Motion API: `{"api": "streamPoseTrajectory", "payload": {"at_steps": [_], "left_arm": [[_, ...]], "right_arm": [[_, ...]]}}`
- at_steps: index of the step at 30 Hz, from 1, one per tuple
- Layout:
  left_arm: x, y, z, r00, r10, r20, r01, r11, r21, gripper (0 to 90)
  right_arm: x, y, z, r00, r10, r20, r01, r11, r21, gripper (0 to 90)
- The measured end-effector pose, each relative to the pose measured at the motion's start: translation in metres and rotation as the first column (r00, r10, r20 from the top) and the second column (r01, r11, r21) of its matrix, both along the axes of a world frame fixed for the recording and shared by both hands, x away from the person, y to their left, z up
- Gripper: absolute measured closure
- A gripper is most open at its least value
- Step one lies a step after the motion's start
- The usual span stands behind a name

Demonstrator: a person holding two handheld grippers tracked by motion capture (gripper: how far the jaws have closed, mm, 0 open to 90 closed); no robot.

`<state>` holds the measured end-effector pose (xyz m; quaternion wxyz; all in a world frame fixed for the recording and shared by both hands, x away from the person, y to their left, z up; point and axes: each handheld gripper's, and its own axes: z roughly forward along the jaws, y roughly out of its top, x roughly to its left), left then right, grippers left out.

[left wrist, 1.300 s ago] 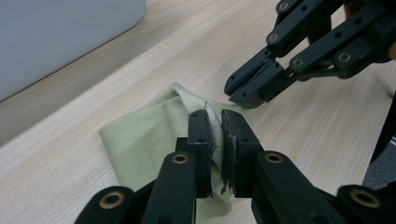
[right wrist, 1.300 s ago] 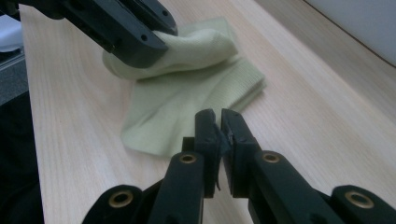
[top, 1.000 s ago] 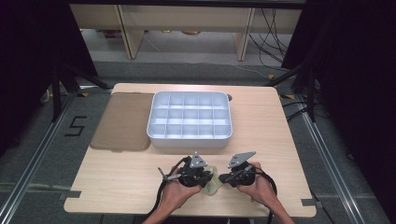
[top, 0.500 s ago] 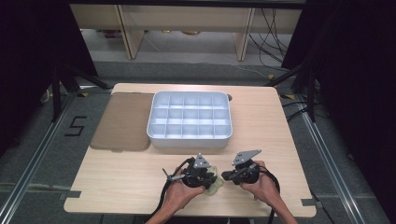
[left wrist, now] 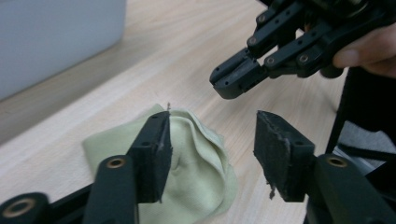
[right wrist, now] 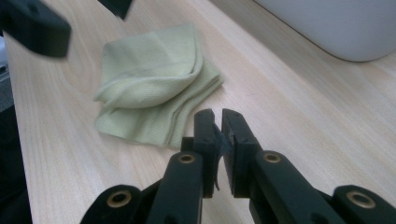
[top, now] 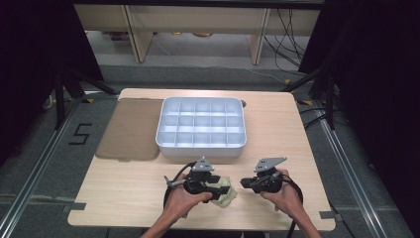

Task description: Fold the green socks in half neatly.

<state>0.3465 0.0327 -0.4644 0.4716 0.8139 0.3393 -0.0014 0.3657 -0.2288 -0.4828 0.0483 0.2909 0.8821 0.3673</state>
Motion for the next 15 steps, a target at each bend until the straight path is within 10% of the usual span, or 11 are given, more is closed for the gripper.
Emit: {"api": "streamPoseTrajectory", "payload": {"at_steps": [6, 15], "left_arm": [[0.007, 0.021, 0.004, 0.9998, 0.018, -0.002, -0.018, 0.9991, -0.04, 57.5], [0.017, 0.017, -0.019, 0.9985, -0.015, 0.052, 0.007, 0.9876, 0.157, 80.5]], "right_arm": [[0.001, 0.0, 0.001, 1.0, -0.001, 0.007, 0.001, 1.0, 0.003, 84.2], [-0.001, 0.004, 0.005, 0.9999, 0.009, 0.013, -0.009, 1.0, 0.007, 84.2]]}}
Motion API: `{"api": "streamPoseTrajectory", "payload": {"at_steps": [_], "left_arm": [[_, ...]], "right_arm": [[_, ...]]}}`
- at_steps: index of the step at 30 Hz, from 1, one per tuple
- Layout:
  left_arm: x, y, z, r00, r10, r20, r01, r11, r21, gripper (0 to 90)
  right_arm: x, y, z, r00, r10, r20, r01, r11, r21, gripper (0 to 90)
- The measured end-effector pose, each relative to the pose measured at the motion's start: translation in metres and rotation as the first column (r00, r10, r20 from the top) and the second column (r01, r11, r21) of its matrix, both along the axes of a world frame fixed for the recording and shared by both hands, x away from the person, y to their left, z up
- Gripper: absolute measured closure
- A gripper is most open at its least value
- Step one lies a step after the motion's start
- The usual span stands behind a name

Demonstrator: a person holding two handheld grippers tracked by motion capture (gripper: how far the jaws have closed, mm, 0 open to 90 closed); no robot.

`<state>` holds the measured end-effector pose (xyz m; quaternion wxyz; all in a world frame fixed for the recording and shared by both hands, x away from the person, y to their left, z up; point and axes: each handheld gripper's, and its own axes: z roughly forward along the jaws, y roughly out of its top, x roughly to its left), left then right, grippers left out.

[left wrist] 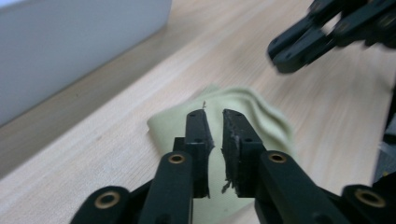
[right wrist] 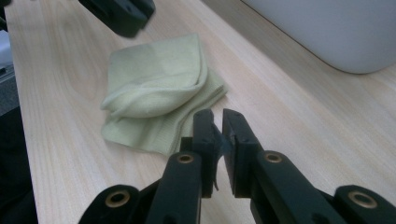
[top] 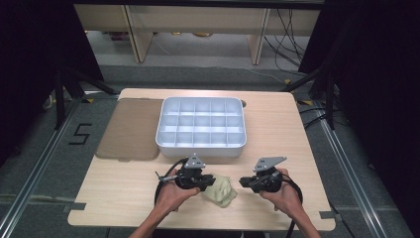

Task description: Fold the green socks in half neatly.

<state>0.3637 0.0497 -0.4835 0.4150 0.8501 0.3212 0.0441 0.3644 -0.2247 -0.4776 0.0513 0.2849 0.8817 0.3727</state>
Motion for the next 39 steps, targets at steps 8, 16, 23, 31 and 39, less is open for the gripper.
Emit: {"api": "streamPoseTrajectory", "payload": {"at_steps": [8, 16, 23, 31, 39], "left_arm": [[0.001, -0.001, -0.02, 0.9996, -0.007, -0.027, 0.008, 0.9979, 0.064, 84.1], [-0.02, 0.0, -0.018, 0.9984, 0.041, -0.04, -0.037, 0.9949, 0.093, 84.2], [-0.046, 0.004, -0.018, 0.9966, 0.057, -0.059, -0.053, 0.9967, 0.061, 84.2], [-0.049, 0.008, -0.021, 0.9954, 0.053, -0.08, -0.049, 0.9977, 0.047, 85.1], [-0.049, 0.008, -0.022, 0.9959, 0.059, -0.069, -0.055, 0.9973, 0.049, 85.8]], "right_arm": [[-0.001, 0.005, 0.003, 0.9998, 0.012, 0.019, -0.012, 1.0, 0.003, 84.2], [-0.007, 0.016, 0.009, 0.999, 0.032, 0.031, -0.032, 0.999, 0.012, 84.2], [-0.016, 0.034, 0.015, 0.9964, 0.07, 0.048, -0.071, 0.997, 0.023, 84.7], [-0.027, 0.057, 0.009, 0.9926, 0.12, 0.014, -0.121, 0.992, 0.035, 86.7], [-0.031, 0.066, -0.009, 0.989, 0.148, 0.006, -0.148, 0.989, -0.031, 88.3]]}}
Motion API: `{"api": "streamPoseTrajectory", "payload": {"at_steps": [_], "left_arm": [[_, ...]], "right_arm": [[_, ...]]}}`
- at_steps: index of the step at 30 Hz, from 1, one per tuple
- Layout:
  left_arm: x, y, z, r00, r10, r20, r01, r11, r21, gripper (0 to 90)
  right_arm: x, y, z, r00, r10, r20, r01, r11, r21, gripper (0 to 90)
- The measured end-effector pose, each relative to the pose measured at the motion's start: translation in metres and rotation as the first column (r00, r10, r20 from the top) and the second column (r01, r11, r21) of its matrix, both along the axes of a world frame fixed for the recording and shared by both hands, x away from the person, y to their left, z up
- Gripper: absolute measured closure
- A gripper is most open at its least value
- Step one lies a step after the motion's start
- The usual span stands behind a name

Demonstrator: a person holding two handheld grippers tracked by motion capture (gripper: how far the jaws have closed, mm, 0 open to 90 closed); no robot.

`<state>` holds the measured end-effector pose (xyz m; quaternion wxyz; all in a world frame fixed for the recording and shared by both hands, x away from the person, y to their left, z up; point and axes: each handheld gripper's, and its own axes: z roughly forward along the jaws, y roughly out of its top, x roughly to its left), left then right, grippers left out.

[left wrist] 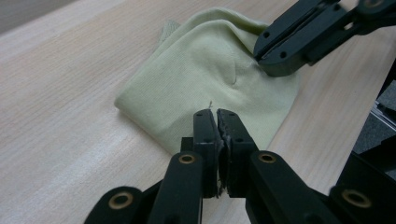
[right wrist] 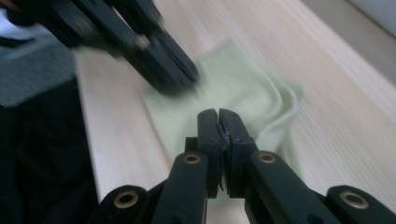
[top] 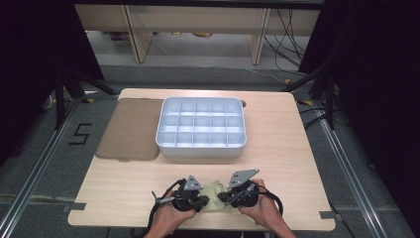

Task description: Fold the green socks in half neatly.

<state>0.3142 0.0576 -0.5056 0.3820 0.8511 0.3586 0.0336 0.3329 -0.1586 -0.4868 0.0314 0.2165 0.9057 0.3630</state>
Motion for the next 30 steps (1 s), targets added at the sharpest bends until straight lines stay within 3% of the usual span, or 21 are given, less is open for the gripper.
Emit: {"api": "streamPoseTrajectory", "payload": {"at_steps": [2, 7, 8, 10, 12, 13, 15, 18, 24, 29, 30], "left_arm": [[0.0, 0.001, 0.0, 0.9999, -0.011, 0.008, 0.011, 0.9999, 0.007, 86.3], [0.0, 0.0, 0.0, 0.9996, -0.013, 0.024, 0.013, 0.9998, 0.016, 86.7], [-0.001, -0.001, -0.001, 0.9997, -0.006, 0.023, 0.005, 0.9999, 0.014, 86.7], [0.0, 0.0, 0.0, 0.9995, -0.015, 0.029, 0.014, 0.9997, 0.021, 86.4], [-0.001, -0.002, 0.0, 0.9995, -0.005, 0.03, 0.004, 0.9998, 0.021, 86.2], [-0.001, -0.002, 0.0, 0.9991, -0.012, 0.042, 0.01, 0.9992, 0.038, 86.1], [-0.001, -0.002, 0.0, 0.9993, -0.005, 0.038, 0.004, 0.9994, 0.034, 85.8], [-0.001, -0.002, 0.0, 0.9991, -0.015, 0.039, 0.013, 0.9995, 0.03, 85.5], [-0.001, -0.001, -0.001, 0.999, -0.009, 0.043, 0.009, 0.9998, 0.021, 85.2], [-0.001, -0.001, -0.002, 0.9987, -0.01, 0.051, 0.01, 0.9999, 0.008, 84.6], [-0.001, 0.0, -0.001, 0.9989, -0.008, 0.046, 0.008, 0.9999, 0.01, 84.1]], "right_arm": [[0.002, -0.007, -0.004, 0.9996, -0.027, -0.005, 0.027, 0.998, -0.055, 89.6], [0.006, -0.024, -0.009, 0.9964, -0.085, -0.011, 0.084, 0.994, -0.07, 90.0], [0.006, -0.026, -0.009, 0.9954, -0.096, -0.007, 0.095, 0.99, -0.104, 90.0], [0.005, -0.027, -0.01, 0.9951, -0.098, -0.013, 0.097, 0.993, -0.074, 90.0], [0.003, -0.028, 0.001, 0.9944, -0.105, 0.013, 0.106, 0.993, -0.056, 90.0], [0.001, -0.026, 0.005, 0.9939, -0.107, 0.027, 0.108, 0.994, -0.02, 90.0], [-0.001, -0.023, 0.011, 0.997, -0.062, 0.046, 0.062, 0.998, 0.009, 89.9], [-0.005, -0.015, 0.01, 0.9995, -0.027, 0.018, 0.026, 0.999, 0.032, 89.7], [-0.006, -0.01, -0.011, 0.9995, 0.0, -0.033, -0.001, 0.999, -0.039, 89.8], [-0.009, -0.017, -0.012, 0.9988, -0.036, -0.032, 0.034, 0.996, -0.077, 89.7], [-0.009, -0.017, -0.013, 0.9987, -0.043, -0.027, 0.041, 0.997, -0.066, 89.6]]}}
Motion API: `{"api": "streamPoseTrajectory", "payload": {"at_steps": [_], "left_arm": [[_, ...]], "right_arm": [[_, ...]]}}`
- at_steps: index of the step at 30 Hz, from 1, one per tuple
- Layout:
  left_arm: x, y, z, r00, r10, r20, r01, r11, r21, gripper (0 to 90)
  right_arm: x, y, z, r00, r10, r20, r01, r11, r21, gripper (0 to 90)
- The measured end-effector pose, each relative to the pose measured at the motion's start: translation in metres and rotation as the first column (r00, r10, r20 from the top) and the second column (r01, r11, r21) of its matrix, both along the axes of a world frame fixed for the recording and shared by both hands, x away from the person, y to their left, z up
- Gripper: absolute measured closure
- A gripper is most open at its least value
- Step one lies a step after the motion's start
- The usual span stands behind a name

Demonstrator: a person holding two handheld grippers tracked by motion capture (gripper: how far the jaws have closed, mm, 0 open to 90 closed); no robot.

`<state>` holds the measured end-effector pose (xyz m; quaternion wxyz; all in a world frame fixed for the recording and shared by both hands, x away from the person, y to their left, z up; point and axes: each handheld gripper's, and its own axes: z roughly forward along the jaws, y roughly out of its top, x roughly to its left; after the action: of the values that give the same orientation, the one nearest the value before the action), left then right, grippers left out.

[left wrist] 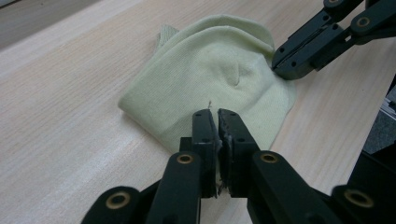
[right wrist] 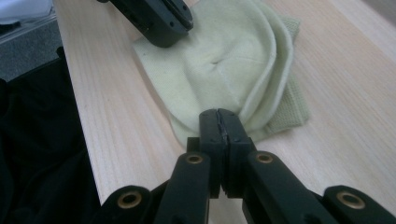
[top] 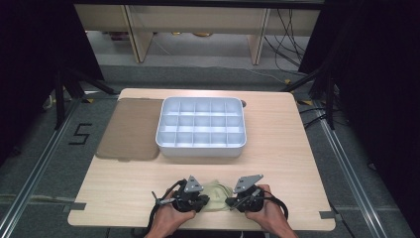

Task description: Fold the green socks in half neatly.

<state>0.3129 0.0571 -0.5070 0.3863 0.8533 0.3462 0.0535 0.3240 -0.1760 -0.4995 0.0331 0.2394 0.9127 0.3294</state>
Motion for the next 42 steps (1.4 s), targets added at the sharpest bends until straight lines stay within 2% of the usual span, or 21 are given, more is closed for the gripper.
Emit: {"api": "streamPoseTrajectory", "payload": {"at_steps": [2, 4, 6, 8, 11, 13, 15, 17, 18, 21, 25, 27, 29, 30, 31, 35, 37, 39, 40, 41, 42], "left_arm": [[-0.001, 0.001, 0.003, 0.9997, -0.003, 0.026, 0.004, 1.0, -0.001, 82.4], [-0.004, 0.001, 0.007, 0.9996, 0.006, 0.029, -0.005, 0.9996, -0.028, 82.1], [-0.008, -0.001, 0.011, 0.9989, -0.02, 0.041, 0.021, 0.9995, -0.022, 82.1], [-0.013, -0.003, 0.009, 0.9986, -0.045, 0.027, 0.046, 0.9989, -0.012, 82.3], [-0.013, -0.004, 0.0, 0.9988, -0.049, 0.007, 0.049, 0.9987, 0.016, 82.8], [-0.012, -0.003, 0.001, 0.9988, -0.05, -0.005, 0.05, 0.9988, 0.005, 83.3], [-0.011, -0.002, 0.003, 0.9983, -0.054, 0.022, 0.054, 0.9985, 0.005, 82.3], [-0.011, -0.001, 0.011, 0.9995, -0.022, 0.022, 0.023, 0.999, -0.037, 81.5], [-0.008, 0.001, 0.015, 0.9986, -0.033, 0.04, 0.034, 0.9991, -0.026, 81.4], [0.006, 0.002, 0.02, 0.9975, -0.005, 0.071, 0.006, 0.9999, -0.012, 81.4], [0.025, 0.004, 0.007, 0.9979, 0.041, 0.05, -0.042, 0.999, 0.013, 81.3], [0.031, 0.006, 0.001, 0.9978, 0.047, 0.047, -0.048, 0.9985, 0.026, 82.0], [0.031, 0.006, -0.001, 0.9975, 0.065, 0.027, -0.065, 0.9979, 0.002, 82.5], [0.032, 0.007, -0.001, 0.9979, 0.056, 0.032, -0.056, 0.9984, 0.012, 82.4], [0.032, 0.006, 0.0, 0.9985, 0.041, 0.036, -0.042, 0.999, 0.015, 82.3], [0.03, 0.005, 0.0, 0.9981, 0.052, 0.033, -0.053, 0.9983, 0.022, 82.3], [0.03, 0.005, 0.0, 0.9981, 0.053, 0.032, -0.054, 0.9983, 0.022, 82.3], [0.031, 0.005, 0.0, 0.9982, 0.046, 0.04, -0.047, 0.9986, 0.026, 82.3], [0.031, 0.005, 0.0, 0.9982, 0.043, 0.042, -0.044, 0.9987, 0.025, 82.3], [0.032, 0.005, 0.0, 0.998, 0.046, 0.044, -0.047, 0.9985, 0.028, 82.3], [0.033, 0.005, 0.0, 0.9978, 0.05, 0.044, -0.051, 0.9981, 0.033, 82.3]], "right_arm": [[0.0, -0.003, 0.004, 0.9999, -0.015, 0.002, 0.015, 1.0, 0.024, 89.0], [0.001, -0.006, 0.015, 0.9997, -0.014, 0.019, 0.013, 0.999, 0.044, 88.7], [0.005, -0.006, 0.022, 0.9988, -0.025, 0.043, 0.023, 0.998, 0.062, 88.7], [0.011, -0.004, 0.025, 0.9982, -0.031, 0.051, 0.027, 0.997, 0.077, 88.6], [0.019, 0.003, 0.024, 0.9981, -0.021, 0.058, 0.017, 0.997, 0.075, 88.6], [0.024, 0.01, 0.022, 0.9985, -0.017, 0.053, 0.014, 0.998, 0.064, 88.6], [0.027, 0.014, 0.02, 0.9989, -0.018, 0.044, 0.016, 0.998, 0.054, 88.6], [0.03, 0.017, 0.02, 0.9988, -0.018, 0.045, 0.016, 0.998, 0.054, 88.6], [0.031, 0.018, 0.02, 0.999, -0.025, 0.038, 0.023, 0.998, 0.057, 88.6], [0.034, 0.022, 0.022, 0.9984, -0.018, 0.053, 0.014, 0.998, 0.063, 88.6], [0.039, 0.029, 0.017, 0.9989, 0.004, 0.047, -0.006, 0.999, 0.045, 88.7], [0.041, 0.03, 0.014, 0.9985, -0.01, 0.054, 0.008, 0.999, 0.039, 88.7], [0.042, 0.027, 0.014, 0.9983, -0.031, 0.05, 0.029, 0.999, 0.039, 88.7], [0.044, 0.025, 0.014, 0.9988, -0.018, 0.047, 0.017, 1.0, 0.027, 88.7], [0.044, 0.023, 0.013, 0.9983, -0.04, 0.043, 0.038, 0.999, 0.03, 88.7], [0.045, 0.012, 0.007, 0.9982, -0.057, 0.018, 0.057, 0.998, 0.006, 88.8], [0.044, 0.007, 0.007, 0.9969, -0.075, 0.023, 0.075, 0.997, 0.008, 88.7], [0.042, 0.004, 0.011, 0.9964, -0.066, 0.053, 0.064, 0.997, 0.041, 88.7], [0.041, 0.003, 0.015, 0.9961, -0.075, 0.048, 0.073, 0.997, 0.035, 88.7], [0.039, 0.003, 0.016, 0.9956, -0.08, 0.05, 0.077, 0.995, 0.063, 88.7], [0.037, 0.002, 0.019, 0.9971, -0.062, 0.045, 0.059, 0.996, 0.06, 88.7]]}}
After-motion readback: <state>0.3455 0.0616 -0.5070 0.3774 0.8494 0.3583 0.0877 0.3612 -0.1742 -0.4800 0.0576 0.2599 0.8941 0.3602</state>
